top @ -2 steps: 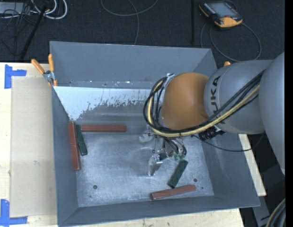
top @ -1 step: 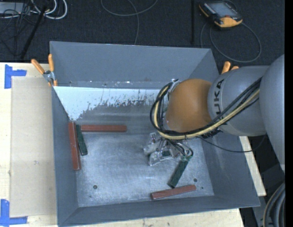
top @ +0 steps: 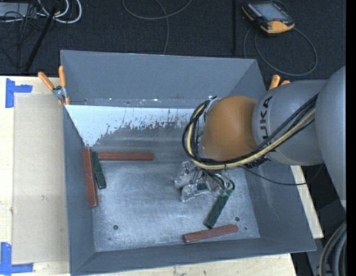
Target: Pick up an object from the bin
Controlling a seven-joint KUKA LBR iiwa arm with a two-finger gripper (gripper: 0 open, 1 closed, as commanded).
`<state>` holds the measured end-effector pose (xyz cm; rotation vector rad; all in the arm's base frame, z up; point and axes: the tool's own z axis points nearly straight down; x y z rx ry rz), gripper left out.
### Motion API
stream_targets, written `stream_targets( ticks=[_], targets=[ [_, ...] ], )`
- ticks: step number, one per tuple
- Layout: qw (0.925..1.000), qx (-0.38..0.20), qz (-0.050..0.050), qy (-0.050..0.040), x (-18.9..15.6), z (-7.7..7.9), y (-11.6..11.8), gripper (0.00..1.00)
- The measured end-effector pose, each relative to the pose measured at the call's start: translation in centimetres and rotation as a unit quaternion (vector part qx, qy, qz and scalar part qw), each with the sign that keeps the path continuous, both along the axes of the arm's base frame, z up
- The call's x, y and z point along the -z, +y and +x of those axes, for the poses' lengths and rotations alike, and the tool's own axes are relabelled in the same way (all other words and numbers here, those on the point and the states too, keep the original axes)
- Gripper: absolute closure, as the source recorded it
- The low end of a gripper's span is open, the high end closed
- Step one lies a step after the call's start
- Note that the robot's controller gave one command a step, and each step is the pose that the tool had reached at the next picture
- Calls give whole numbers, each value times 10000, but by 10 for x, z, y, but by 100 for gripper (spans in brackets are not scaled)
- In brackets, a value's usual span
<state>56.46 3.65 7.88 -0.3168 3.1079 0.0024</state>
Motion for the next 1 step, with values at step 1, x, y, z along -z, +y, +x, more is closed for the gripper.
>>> stream_targets(
  ticks=[1],
  targets=[
    [9999,-130,-10,59,-211,-34,60,100]
  ],
)
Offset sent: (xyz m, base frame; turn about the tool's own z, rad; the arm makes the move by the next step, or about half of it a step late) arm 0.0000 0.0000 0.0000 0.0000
